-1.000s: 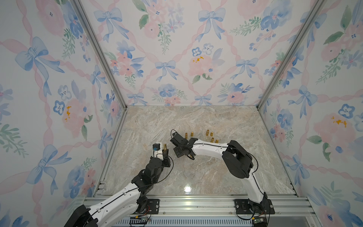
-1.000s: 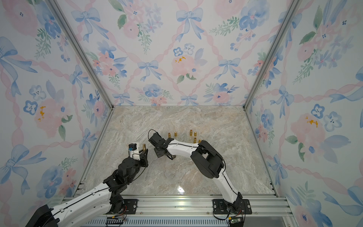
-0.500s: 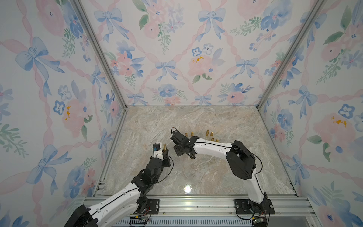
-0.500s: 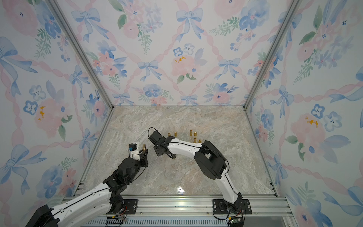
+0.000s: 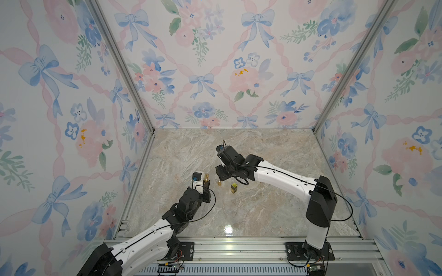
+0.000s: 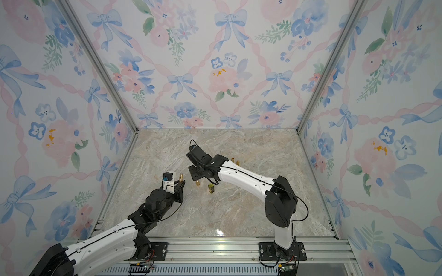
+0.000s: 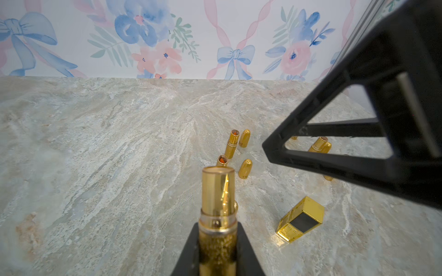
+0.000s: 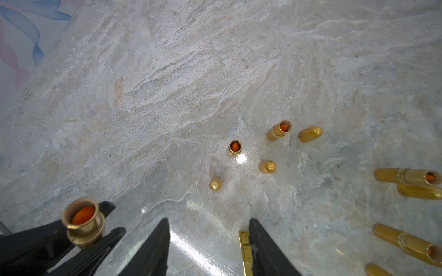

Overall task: Open the lipstick cap
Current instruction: Place the lipstick at the center of the board.

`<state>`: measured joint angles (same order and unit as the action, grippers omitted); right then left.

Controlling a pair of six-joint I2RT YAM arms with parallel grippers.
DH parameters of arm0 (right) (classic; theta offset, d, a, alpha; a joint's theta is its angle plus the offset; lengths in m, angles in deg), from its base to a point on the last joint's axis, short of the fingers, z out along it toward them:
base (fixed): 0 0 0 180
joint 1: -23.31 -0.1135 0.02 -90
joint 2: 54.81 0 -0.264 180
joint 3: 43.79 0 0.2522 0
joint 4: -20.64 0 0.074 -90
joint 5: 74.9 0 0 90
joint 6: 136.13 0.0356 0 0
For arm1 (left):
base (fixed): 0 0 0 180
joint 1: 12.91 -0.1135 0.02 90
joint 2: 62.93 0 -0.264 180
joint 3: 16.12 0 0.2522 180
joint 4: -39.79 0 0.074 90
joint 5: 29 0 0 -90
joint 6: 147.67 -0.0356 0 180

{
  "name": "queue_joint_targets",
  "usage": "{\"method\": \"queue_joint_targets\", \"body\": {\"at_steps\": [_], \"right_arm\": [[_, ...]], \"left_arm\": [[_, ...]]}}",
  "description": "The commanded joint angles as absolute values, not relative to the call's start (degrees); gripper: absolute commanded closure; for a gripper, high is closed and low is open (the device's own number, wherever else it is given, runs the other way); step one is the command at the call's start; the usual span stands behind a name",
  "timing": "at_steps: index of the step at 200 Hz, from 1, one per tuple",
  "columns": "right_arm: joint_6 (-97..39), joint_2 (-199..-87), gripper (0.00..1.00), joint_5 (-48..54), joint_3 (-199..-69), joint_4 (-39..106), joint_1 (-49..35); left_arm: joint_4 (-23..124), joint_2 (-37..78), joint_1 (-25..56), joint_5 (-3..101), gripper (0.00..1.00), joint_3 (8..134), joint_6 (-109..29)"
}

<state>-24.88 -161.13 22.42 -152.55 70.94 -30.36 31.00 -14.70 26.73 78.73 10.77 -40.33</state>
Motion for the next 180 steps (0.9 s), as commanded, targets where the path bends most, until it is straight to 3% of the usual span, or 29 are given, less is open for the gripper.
{"method": "queue_joint_targets", "body": {"at_steps": [1, 38, 77, 121, 180], "right_arm": [[-23.46, -157.14, 0.44, 16.88, -153.16, 77.84, -29.16], [-22.91, -154.72, 0.42, 7.47, -152.38, 81.31, -29.01], [-19.54, -151.32, 0.41, 0.41, -146.80, 75.71, -28.99], [-16.40, -150.53, 0.41, -3.42, -144.23, 69.68, -28.90], [-14.19, -150.96, 0.42, -0.84, -143.33, 69.71, -27.39]], "left_arm": [[27.92, -13.32, 26.42, 73.71, 1.00, 12.39, -44.50], [26.41, -9.83, 26.42, 69.01, 1.00, 14.00, -47.28], [25.23, -7.26, 26.47, 64.43, 1.00, 14.95, -49.75], [24.00, -7.06, 26.58, 59.48, 1.00, 14.69, -51.17], [23.79, -8.62, 26.65, 59.73, 1.00, 14.34, -51.05]]}}
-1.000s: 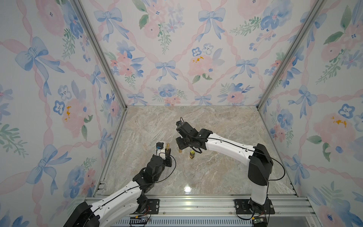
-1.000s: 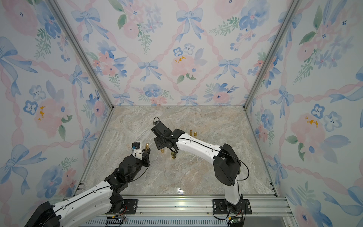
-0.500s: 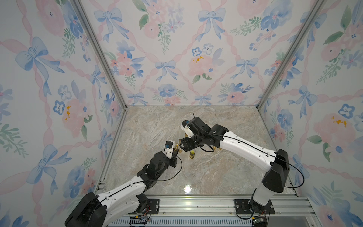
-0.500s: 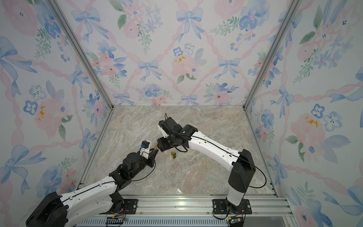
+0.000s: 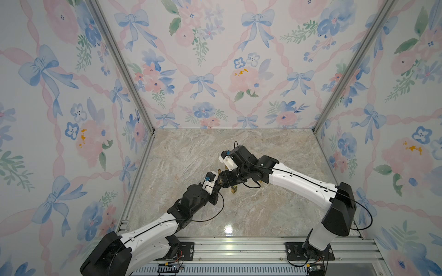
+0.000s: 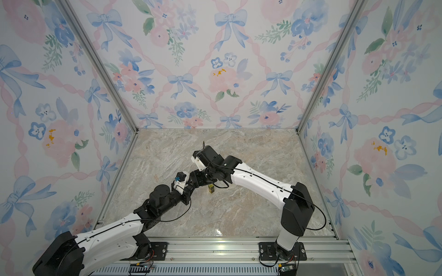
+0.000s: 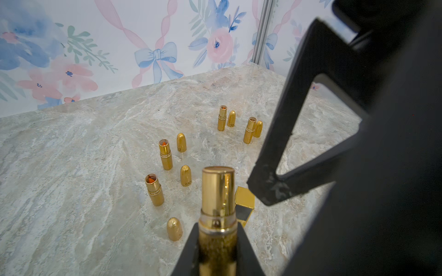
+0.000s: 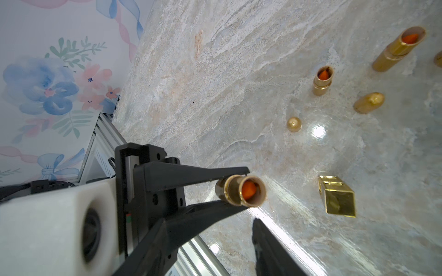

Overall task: Open the lipstick cap
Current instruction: Place the lipstick at the center of the board.

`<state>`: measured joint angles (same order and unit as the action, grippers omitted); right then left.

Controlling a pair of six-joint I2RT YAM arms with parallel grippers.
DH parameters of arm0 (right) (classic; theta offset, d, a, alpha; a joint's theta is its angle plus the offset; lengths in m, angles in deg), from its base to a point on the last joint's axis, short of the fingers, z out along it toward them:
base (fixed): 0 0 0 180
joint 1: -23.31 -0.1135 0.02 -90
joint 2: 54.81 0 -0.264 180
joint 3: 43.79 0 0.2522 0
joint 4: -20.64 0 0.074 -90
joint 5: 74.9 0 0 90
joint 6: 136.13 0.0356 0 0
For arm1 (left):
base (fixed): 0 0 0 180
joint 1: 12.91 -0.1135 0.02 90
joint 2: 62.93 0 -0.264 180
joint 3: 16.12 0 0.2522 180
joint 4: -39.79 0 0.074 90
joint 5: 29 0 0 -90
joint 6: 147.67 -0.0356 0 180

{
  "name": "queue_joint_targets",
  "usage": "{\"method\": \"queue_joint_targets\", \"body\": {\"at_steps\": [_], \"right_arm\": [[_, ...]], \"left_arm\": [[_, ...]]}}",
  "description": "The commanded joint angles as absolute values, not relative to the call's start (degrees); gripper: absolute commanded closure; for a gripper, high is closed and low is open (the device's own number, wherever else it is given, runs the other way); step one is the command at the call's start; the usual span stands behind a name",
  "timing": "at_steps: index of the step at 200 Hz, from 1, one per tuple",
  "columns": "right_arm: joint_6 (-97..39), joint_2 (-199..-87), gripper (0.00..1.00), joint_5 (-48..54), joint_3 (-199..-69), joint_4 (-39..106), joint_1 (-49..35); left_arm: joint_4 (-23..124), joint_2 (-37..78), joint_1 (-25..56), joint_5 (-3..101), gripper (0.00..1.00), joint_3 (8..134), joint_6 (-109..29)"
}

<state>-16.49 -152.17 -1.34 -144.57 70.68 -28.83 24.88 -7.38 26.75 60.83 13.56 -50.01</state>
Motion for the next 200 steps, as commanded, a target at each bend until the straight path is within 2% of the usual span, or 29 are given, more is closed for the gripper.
{"method": "queue_joint_targets", "body": {"at_steps": [1, 55, 157, 200], "right_arm": [[-14.04, -150.96, 0.42, -0.87, -143.16, 69.63, -27.35], [-10.92, -151.73, 0.46, -6.11, -140.96, 63.73, -27.14], [-10.88, -153.85, 0.61, -5.70, -138.96, 61.42, -26.22], [-10.71, -153.78, 0.71, -6.69, -137.98, 60.18, -25.91]], "left_arm": [[23.77, -8.71, 26.65, 59.84, 1.00, 14.34, -51.02], [23.49, -9.73, 26.65, 59.13, 1.00, 14.46, -51.08], [23.03, -10.62, 26.82, 57.28, 1.00, 15.21, -51.04], [22.88, -10.56, 26.78, 58.04, 1.00, 15.47, -51.15]]}}
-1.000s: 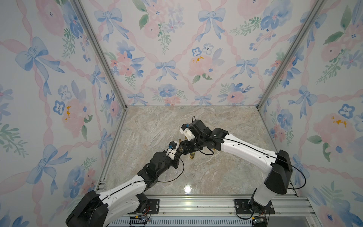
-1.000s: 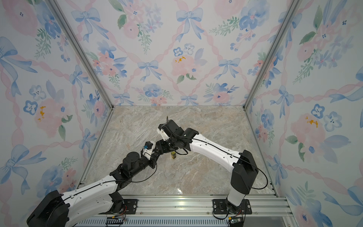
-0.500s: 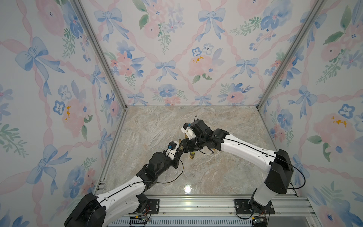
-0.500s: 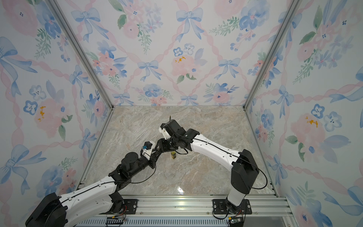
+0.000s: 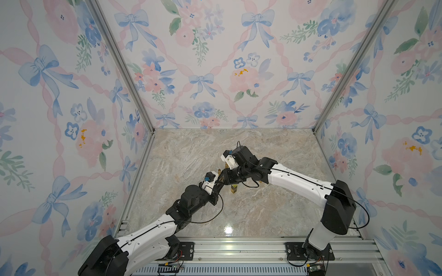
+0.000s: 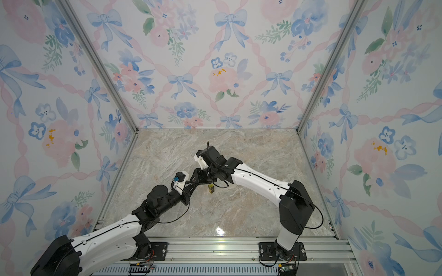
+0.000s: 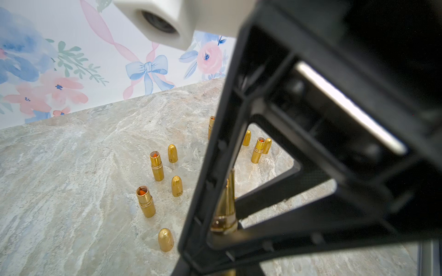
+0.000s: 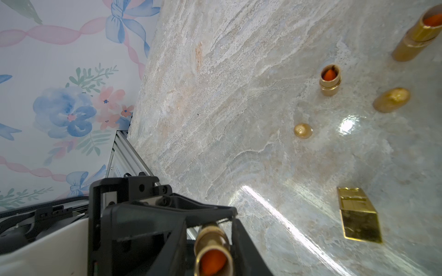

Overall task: Open the lipstick cap
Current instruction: Place the lipstick at the center of the board.

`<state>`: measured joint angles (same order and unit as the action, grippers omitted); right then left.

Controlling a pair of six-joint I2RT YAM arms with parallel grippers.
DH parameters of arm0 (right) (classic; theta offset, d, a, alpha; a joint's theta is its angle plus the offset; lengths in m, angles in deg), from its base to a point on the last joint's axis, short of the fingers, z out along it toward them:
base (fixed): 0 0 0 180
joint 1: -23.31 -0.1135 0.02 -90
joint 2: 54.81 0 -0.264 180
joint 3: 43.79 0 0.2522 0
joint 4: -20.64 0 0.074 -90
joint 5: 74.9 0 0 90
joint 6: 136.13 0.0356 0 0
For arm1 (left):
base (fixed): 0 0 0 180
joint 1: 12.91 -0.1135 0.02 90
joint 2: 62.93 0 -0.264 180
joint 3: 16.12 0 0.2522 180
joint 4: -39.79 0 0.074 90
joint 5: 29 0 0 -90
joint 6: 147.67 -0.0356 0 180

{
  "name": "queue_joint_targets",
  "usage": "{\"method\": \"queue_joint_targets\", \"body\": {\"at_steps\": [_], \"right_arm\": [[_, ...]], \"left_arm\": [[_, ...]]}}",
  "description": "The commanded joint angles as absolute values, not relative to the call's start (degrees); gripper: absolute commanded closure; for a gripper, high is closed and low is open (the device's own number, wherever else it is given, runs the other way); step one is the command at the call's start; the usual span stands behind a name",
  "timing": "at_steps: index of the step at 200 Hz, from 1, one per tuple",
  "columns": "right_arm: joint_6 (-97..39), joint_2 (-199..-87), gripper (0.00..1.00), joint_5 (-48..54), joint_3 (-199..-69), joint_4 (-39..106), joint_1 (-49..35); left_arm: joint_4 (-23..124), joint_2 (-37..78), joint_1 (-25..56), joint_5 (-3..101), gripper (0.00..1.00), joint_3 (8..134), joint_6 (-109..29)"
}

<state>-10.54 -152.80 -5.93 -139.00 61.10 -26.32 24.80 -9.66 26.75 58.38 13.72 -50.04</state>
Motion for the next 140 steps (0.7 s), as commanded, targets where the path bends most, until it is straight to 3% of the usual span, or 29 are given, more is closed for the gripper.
{"method": "queue_joint_targets", "body": {"at_steps": [1, 82, 90, 100, 140], "right_arm": [[-10.71, -153.73, 0.72, -6.74, -137.93, 60.21, -25.91], [-11.86, -153.67, 0.80, -4.72, -139.47, 61.02, -25.91], [-12.56, -153.89, 0.80, -3.86, -140.21, 61.72, -25.91], [-13.25, -154.16, 0.80, -2.76, -141.24, 62.60, -25.84], [-16.03, -156.00, 0.81, 2.88, -144.91, 64.93, -25.65]], "left_arm": [[22.88, -10.56, 26.75, 58.07, 1.00, 15.48, -51.16], [22.89, -9.70, 26.75, 61.28, 1.00, 15.48, -49.81], [22.91, -9.83, 26.74, 61.50, 0.91, 15.44, -49.68], [22.96, -10.09, 26.74, 62.08, 0.71, 15.31, -49.38], [22.95, -13.13, 26.74, 64.30, 0.34, 13.24, -47.76]]}}
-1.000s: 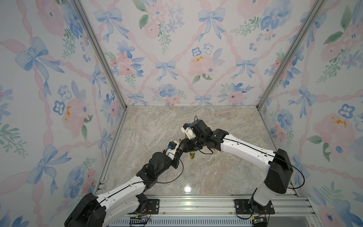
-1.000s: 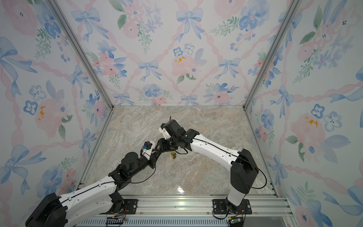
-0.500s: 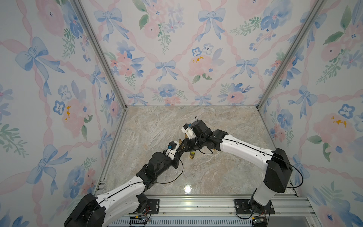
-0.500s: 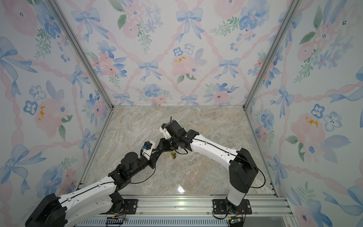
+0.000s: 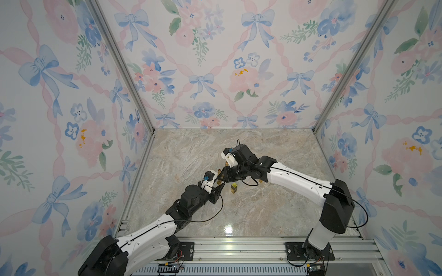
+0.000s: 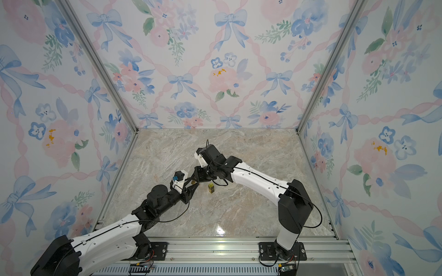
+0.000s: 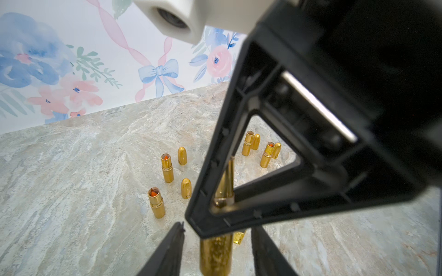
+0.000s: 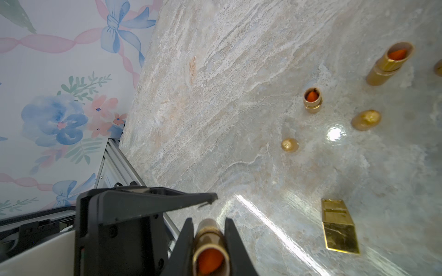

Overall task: Open the lipstick cap
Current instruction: Place the lipstick at the center of the board.

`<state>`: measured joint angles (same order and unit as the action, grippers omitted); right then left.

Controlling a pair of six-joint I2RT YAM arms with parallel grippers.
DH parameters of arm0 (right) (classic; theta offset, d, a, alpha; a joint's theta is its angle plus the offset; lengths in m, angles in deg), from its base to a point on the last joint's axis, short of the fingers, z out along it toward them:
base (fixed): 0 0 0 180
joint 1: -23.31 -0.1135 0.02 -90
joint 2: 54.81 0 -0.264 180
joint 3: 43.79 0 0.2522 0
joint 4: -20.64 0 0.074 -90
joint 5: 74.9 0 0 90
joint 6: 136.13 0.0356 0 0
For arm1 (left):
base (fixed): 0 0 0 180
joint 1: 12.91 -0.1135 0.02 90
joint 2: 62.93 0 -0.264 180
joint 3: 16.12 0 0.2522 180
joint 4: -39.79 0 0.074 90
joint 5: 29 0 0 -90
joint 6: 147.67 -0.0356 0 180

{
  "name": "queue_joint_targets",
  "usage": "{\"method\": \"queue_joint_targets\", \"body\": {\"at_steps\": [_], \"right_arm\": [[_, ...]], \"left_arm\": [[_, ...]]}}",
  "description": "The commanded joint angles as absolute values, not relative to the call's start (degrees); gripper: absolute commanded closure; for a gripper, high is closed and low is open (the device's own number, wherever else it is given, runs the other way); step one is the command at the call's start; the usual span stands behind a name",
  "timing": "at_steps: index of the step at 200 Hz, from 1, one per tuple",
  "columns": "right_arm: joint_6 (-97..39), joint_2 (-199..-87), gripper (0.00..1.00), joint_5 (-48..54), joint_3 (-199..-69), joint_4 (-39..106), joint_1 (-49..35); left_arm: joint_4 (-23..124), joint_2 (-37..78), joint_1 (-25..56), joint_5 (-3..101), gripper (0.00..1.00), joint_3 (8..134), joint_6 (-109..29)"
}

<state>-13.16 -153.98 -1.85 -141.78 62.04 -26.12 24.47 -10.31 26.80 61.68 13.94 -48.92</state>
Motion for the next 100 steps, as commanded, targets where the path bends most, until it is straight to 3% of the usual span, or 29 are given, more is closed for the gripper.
{"method": "queue_joint_targets", "body": {"at_steps": [1, 36, 100], "right_arm": [[-16.14, -156.08, 0.81, 3.10, -145.00, 65.00, -25.65], [-18.60, -159.21, 0.81, 7.52, -147.37, 64.82, -25.67], [-22.72, -166.01, 0.81, 11.88, -149.92, 61.29, -27.33]], "left_arm": [[22.91, -13.24, 26.74, 64.41, 0.34, 13.13, -47.66], [24.16, -17.56, 26.64, 73.04, 0.16, 10.25, -45.02], [31.37, -19.50, 25.72, 87.39, 0.04, 10.47, -40.10]]}}
